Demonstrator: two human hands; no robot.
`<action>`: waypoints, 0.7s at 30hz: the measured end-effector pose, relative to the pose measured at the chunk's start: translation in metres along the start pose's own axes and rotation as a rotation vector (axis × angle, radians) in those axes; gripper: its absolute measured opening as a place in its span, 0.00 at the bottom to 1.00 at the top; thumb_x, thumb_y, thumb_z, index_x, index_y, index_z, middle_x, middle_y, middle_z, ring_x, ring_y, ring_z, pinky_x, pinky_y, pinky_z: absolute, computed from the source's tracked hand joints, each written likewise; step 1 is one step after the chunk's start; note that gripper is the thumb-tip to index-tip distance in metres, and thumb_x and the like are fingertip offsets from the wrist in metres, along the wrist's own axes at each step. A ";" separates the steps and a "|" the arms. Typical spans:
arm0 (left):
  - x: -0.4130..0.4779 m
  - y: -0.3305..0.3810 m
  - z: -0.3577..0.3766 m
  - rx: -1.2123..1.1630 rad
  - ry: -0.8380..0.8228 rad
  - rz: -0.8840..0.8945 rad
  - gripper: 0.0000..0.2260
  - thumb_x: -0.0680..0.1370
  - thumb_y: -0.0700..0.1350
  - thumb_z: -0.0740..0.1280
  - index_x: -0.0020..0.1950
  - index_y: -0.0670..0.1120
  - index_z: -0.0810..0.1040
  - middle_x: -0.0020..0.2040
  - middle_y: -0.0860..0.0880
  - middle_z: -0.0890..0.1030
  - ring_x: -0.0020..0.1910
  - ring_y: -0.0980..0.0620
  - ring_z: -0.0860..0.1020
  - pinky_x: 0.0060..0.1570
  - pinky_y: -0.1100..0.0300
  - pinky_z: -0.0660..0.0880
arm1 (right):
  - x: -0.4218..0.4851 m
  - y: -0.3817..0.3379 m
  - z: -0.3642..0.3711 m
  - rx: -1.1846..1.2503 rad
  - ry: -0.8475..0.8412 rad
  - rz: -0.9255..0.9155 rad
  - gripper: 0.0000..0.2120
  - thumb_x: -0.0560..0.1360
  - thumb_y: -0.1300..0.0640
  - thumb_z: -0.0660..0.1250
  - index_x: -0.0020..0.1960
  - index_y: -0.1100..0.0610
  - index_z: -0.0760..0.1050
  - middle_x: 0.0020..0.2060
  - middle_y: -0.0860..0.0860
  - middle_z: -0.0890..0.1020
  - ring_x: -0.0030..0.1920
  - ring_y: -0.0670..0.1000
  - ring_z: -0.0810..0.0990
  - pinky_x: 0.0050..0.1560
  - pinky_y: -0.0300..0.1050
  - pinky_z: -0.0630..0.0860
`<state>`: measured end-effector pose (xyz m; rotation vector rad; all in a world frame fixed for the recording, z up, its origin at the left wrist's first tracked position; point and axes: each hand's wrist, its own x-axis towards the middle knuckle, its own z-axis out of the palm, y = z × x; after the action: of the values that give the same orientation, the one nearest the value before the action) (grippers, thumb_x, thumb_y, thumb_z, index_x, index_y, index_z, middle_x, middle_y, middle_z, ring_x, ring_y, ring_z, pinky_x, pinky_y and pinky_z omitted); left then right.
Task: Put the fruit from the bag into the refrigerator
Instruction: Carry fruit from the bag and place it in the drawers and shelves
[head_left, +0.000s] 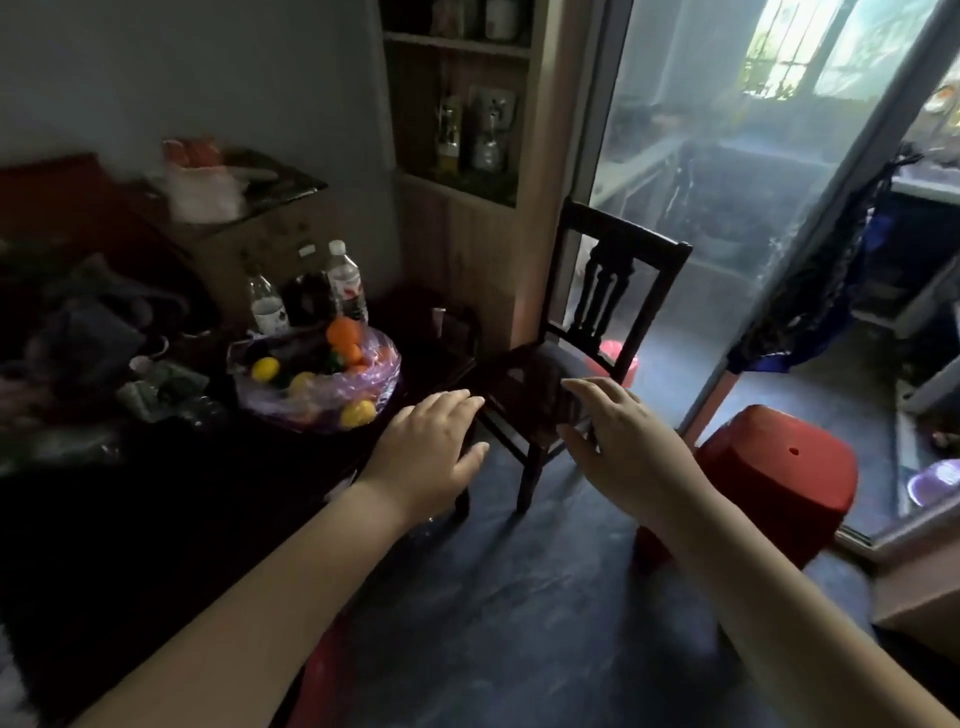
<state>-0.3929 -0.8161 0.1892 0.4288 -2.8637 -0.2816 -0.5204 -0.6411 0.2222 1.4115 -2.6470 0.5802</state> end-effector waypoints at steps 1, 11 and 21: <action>0.001 -0.007 0.004 0.010 -0.004 -0.028 0.24 0.80 0.54 0.58 0.74 0.48 0.62 0.73 0.50 0.64 0.73 0.52 0.61 0.70 0.55 0.57 | 0.011 0.001 0.008 0.002 -0.024 -0.018 0.23 0.77 0.51 0.62 0.71 0.55 0.66 0.66 0.51 0.72 0.65 0.55 0.70 0.60 0.49 0.72; 0.015 -0.133 0.012 0.034 0.019 -0.327 0.25 0.80 0.54 0.58 0.75 0.48 0.60 0.73 0.50 0.64 0.73 0.52 0.61 0.70 0.54 0.59 | 0.140 -0.051 0.104 0.050 -0.201 -0.280 0.24 0.77 0.49 0.62 0.71 0.55 0.65 0.67 0.51 0.72 0.66 0.55 0.70 0.62 0.50 0.71; 0.086 -0.305 0.052 -0.082 -0.069 -0.466 0.24 0.80 0.53 0.58 0.74 0.47 0.61 0.74 0.49 0.63 0.73 0.50 0.60 0.68 0.55 0.59 | 0.295 -0.108 0.228 0.067 -0.388 -0.274 0.25 0.77 0.49 0.61 0.72 0.53 0.63 0.67 0.51 0.71 0.66 0.54 0.70 0.63 0.48 0.71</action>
<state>-0.4059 -1.1207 0.0893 1.0877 -2.7679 -0.4982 -0.5776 -1.0096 0.1161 2.0477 -2.6456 0.4015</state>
